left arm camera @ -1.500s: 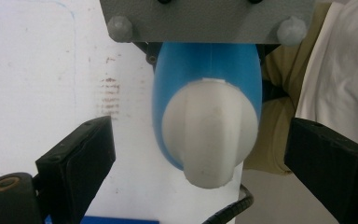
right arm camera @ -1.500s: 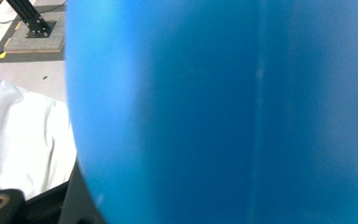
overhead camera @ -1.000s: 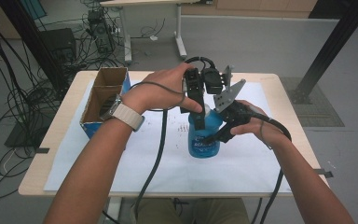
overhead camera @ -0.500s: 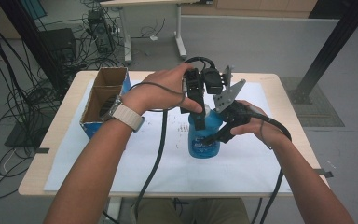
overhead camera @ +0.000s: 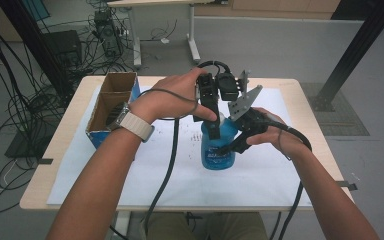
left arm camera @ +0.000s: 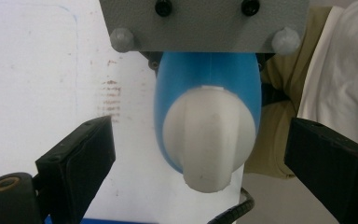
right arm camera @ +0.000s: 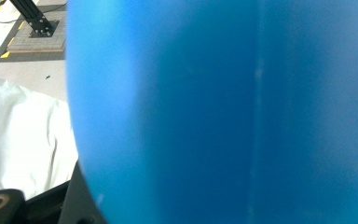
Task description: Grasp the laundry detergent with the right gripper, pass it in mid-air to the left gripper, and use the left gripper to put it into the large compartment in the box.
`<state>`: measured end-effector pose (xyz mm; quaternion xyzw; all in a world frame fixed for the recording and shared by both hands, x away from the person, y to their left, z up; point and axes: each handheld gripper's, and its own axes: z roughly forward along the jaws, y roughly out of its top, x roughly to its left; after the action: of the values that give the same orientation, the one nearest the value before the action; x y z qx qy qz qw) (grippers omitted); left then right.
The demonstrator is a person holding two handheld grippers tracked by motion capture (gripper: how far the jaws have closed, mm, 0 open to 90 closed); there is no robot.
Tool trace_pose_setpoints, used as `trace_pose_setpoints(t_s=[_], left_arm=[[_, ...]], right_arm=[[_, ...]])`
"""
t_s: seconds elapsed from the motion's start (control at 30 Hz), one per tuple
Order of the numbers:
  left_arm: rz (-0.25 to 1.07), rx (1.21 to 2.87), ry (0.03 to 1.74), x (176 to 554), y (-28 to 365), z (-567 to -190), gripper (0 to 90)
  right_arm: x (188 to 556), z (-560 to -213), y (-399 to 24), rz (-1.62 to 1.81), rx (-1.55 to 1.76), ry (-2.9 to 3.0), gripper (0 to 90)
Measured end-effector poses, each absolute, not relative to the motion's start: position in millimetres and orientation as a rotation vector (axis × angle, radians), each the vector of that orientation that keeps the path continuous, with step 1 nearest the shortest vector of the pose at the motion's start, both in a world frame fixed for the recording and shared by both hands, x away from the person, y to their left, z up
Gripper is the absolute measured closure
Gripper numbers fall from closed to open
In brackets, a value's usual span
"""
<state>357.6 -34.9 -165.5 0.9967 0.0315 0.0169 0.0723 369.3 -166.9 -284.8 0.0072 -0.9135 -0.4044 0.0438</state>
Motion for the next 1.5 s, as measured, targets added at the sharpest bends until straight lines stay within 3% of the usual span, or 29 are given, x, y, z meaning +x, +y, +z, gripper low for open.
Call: trace_pose_setpoints(t_s=[1.5], left_arm=[[-0.007,2.974,0.053,361,-44,-187,12.5]], right_arm=[[366,-277,-164,-1.279,0.078,-2.783,43.8]])
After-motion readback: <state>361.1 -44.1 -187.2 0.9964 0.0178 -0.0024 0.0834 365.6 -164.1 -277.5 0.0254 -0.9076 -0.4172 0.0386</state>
